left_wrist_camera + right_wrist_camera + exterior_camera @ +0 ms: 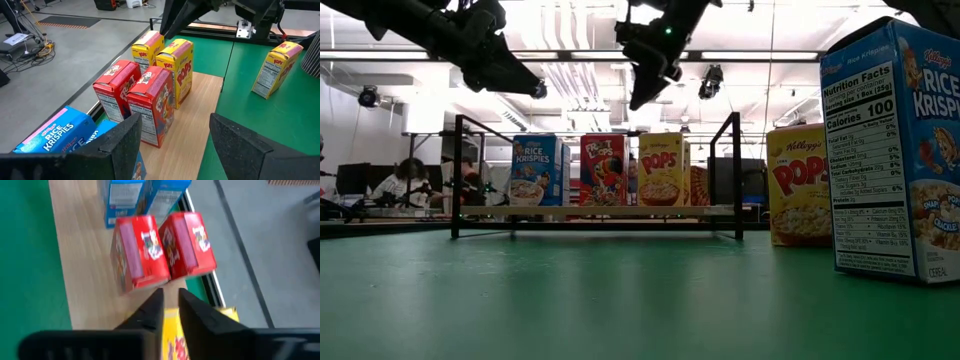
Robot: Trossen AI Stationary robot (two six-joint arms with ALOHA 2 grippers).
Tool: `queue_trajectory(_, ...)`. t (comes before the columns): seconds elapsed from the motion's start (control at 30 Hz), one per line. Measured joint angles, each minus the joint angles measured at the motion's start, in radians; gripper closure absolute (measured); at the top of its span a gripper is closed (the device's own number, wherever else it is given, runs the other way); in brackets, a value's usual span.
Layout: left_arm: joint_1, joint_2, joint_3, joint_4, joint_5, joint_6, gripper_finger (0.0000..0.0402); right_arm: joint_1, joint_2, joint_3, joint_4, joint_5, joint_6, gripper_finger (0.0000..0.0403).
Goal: Stack cereal on shelf
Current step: Put the top yellow cereal box on the shelf aligned with the other yellow cereal box
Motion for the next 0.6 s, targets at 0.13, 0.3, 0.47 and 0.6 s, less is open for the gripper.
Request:
queue_trajectory(0.13,0.0,0.0,0.0,-0.001,0.0,0.001,0.0184,0.0,0.0,-0.015,0.028,0.0,-0.025,0.039)
queue_trajectory(0.3,0.0,0.0,0.0,-0.002,0.0,0.0,0.0184,-0.002,0.001,-0.059,0.048,-0.001,-0.025,0.039)
queue_trajectory(0.47,0.0,0.0,0.0,-0.003,0.0,0.0,0.0184,-0.006,0.002,-0.124,0.06,0.0,-0.026,0.039)
queue_trajectory(0.6,0.0,0.0,0.0,-0.003,0.0,0.0,0.0184,-0.008,0.002,-0.144,0.06,0.0,-0.032,0.039)
